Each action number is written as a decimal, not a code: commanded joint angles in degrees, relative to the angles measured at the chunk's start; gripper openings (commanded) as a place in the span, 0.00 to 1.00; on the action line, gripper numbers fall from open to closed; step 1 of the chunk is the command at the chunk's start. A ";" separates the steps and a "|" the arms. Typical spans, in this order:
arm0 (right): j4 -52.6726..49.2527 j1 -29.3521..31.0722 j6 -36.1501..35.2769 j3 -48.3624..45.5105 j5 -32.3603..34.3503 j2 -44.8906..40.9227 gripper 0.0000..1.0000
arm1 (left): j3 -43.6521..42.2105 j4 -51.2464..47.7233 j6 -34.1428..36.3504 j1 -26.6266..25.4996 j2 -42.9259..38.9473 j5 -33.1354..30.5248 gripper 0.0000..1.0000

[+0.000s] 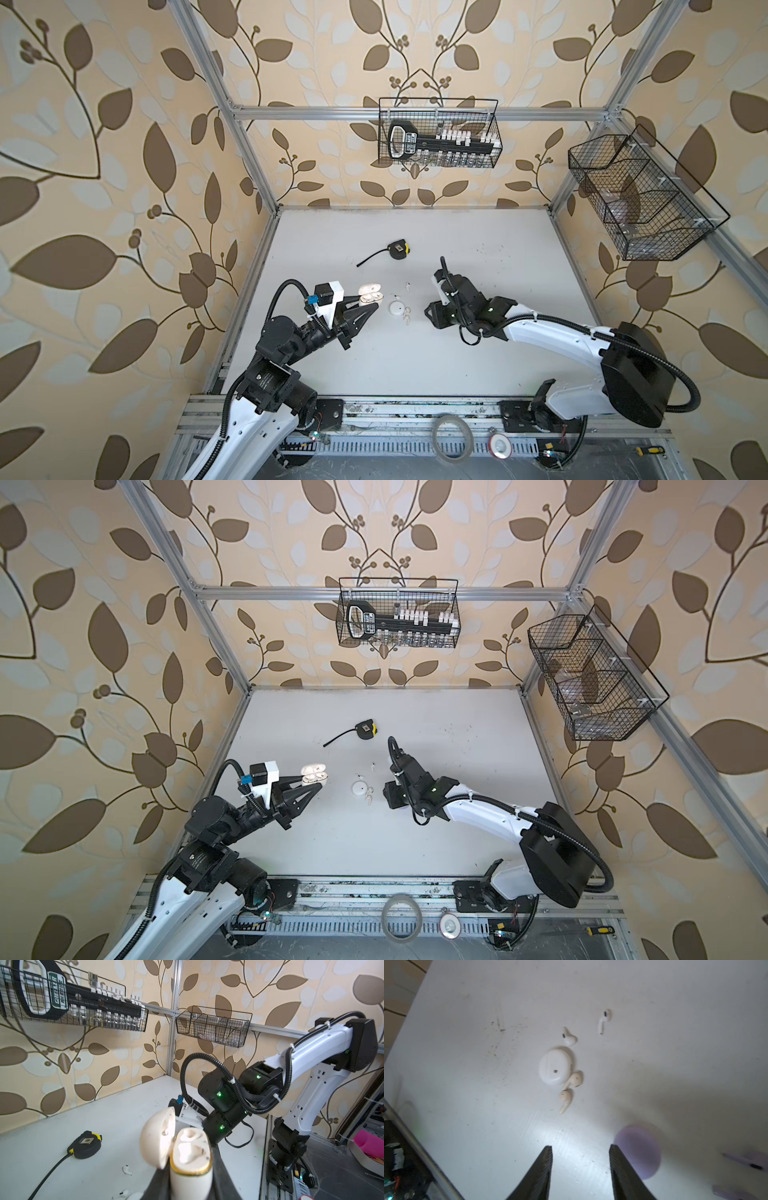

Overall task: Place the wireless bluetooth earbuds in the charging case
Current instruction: 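Move the right gripper toward the white earbuds on the table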

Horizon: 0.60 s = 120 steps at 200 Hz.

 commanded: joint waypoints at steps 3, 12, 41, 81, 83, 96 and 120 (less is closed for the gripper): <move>-0.77 3.76 -2.58 6.96 2.28 5.61 0.47 | 0.76 1.35 2.50 -0.33 -0.32 1.69 0.00; -1.65 4.04 -2.42 8.12 3.10 8.29 0.45 | 1.38 0.67 2.46 -0.31 0.12 1.50 0.00; -5.46 3.94 -1.98 12.11 6.97 15.63 0.38 | 1.14 0.79 2.09 -0.30 0.79 1.84 0.00; -8.70 5.94 -2.91 16.89 9.17 20.47 0.40 | 0.41 0.76 1.95 -0.28 0.88 0.43 0.00; -8.83 6.04 -3.01 17.12 9.40 20.69 0.40 | 0.41 0.76 1.92 -0.30 0.88 0.36 0.00; -9.60 6.24 -3.31 18.10 10.17 22.02 0.43 | 0.56 0.33 1.91 -0.31 0.97 0.21 0.00; -9.62 5.68 -3.28 18.79 8.64 24.07 0.43 | 0.48 0.00 2.23 -0.25 1.45 -1.55 0.00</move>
